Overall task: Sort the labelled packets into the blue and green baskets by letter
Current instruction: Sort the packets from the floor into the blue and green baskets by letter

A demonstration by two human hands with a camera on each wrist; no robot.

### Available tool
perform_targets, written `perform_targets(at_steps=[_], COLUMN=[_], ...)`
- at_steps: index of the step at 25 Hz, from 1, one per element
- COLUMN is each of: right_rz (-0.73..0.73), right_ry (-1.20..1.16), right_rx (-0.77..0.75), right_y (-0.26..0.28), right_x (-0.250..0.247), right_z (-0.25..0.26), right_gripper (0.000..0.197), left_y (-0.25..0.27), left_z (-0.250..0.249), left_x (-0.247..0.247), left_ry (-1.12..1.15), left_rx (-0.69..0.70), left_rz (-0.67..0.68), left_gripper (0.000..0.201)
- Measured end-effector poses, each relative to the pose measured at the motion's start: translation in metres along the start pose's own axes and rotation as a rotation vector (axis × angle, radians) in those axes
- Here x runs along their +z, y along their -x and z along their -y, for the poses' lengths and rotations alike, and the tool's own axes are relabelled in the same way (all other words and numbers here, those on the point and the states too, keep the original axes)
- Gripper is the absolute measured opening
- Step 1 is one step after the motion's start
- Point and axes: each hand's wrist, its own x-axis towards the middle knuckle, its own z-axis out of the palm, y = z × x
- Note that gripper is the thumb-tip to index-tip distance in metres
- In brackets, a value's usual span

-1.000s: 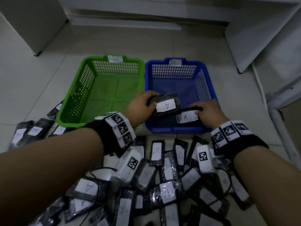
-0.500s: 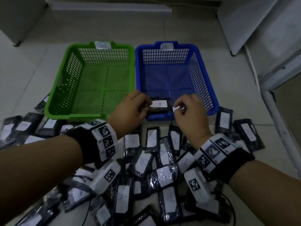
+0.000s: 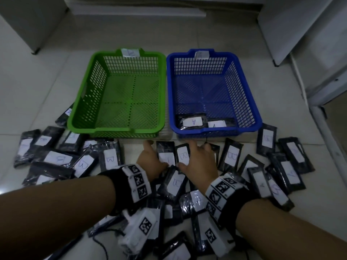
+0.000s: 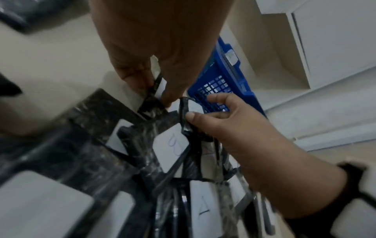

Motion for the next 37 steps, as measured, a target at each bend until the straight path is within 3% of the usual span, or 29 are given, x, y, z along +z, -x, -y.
perform_targets(at_steps=[3,6,8,11,15,18,22,27,30,37], right_rz=[-0.018,-0.023,-0.092,-0.213,-0.082,0.025,-0.165,-0.487,-0.511,-0.475], right_ry=[-0.233,-0.384,-0.450,-0.520,-0.398,-0.396,-0.402,-0.173,-0.094,-0.180], right_rx=[-0.002,-0.091,-0.225,-0.341,-0.350,-0.335,-0.251,-0.040,0.041,-0.058], right_y=[0.006,0.017,0.014,-0.021,-0.072,-0.078,-0.075,-0.050,-0.038,-0.030], right_x=[-0.008,-0.026,-0.041,-0.054,-0.049,-0.043,-0.058,-0.072,-0.069,-0.061], right_z=[0.009,0.026,0.044,0.078,0.107,0.100,0.058,-0.023,-0.052,-0.066], right_gripper=[0.059,0.042,0.032,0.036,0.041,0.037,0.031,0.013,0.009,0.013], left_y=[0.004,0.015,0.028,0.048,0.059,0.055,0.029,-0.028,-0.061,-0.081], left_z=[-0.003,0.007,0.016,0.030,0.041,0.033,-0.006,-0.091,-0.121,-0.121], left_x=[-0.008,-0.035,-0.058,-0.092,-0.119,-0.128,-0.123,-0.087,-0.053,-0.023], left_ry=[0.014,0.265,0.300,0.263,0.259,0.320,0.408,0.192,-0.094,-0.399], left_rx=[-0.052,-0.090,-0.036,0.027,0.078,0.161,0.301,0.536,0.648,0.679], left_rz=[0.090,0.117,0.092,0.072,0.040,-0.054,-0.077,-0.031,-0.024,0.063], left_gripper=[0.045,0.027,0.023,0.016,0.026,0.035,0.036,0.036,0.044,0.030])
